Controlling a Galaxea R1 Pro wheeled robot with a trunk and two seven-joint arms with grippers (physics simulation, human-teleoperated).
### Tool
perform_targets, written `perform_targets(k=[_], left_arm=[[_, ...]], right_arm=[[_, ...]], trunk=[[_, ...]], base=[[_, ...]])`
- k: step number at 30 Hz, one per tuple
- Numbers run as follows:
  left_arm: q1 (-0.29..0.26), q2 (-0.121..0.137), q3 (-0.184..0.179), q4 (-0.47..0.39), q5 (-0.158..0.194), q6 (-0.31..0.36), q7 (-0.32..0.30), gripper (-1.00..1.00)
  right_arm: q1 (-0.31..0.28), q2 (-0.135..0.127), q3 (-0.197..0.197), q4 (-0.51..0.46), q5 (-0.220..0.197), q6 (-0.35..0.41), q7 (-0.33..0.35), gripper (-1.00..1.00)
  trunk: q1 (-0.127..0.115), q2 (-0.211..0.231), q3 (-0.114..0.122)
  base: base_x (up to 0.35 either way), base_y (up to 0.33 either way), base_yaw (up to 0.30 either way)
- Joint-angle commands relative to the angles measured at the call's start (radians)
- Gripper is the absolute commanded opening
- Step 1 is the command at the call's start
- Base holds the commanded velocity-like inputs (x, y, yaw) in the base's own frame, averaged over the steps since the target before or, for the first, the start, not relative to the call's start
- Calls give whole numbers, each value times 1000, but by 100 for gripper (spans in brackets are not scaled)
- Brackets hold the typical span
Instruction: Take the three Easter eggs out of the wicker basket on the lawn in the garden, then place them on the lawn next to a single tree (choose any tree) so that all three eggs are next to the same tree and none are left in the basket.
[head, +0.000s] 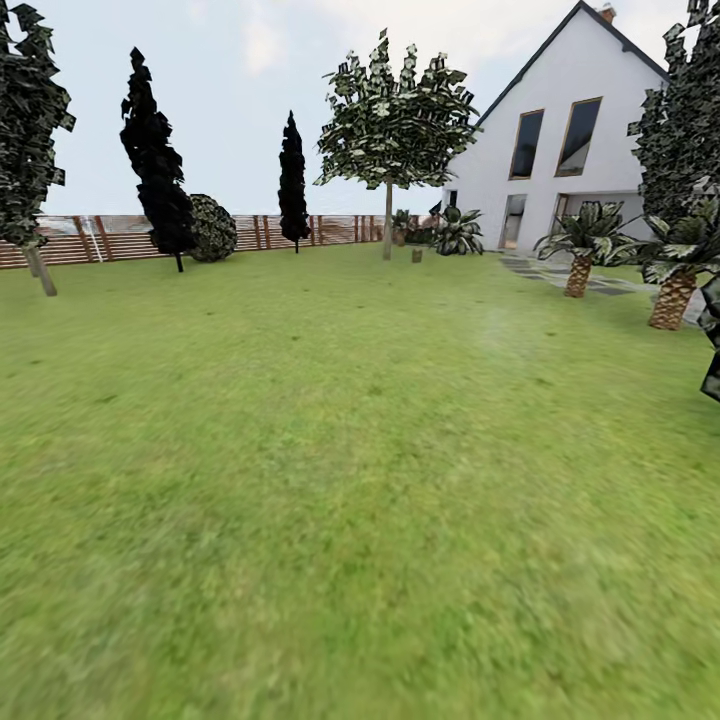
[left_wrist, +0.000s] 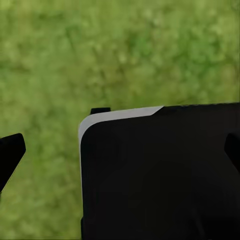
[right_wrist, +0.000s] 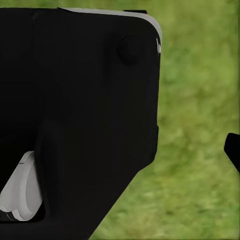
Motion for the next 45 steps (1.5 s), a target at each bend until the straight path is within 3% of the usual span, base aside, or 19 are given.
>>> perform_targets(k=[1, 45], left_arm=[[-1, 0, -1, 0, -1, -3, -2, 100], [-1, -1, -2, 1, -2, -3, -2, 100]], right_arm=[[0, 0, -1, -1, 1, -2, 0, 100], [0, 0, -1, -1, 1, -2, 0, 100]], trunk=[[1, -1, -1], [1, -1, -1]], base=[[273, 0, 0], [272, 0, 0]])
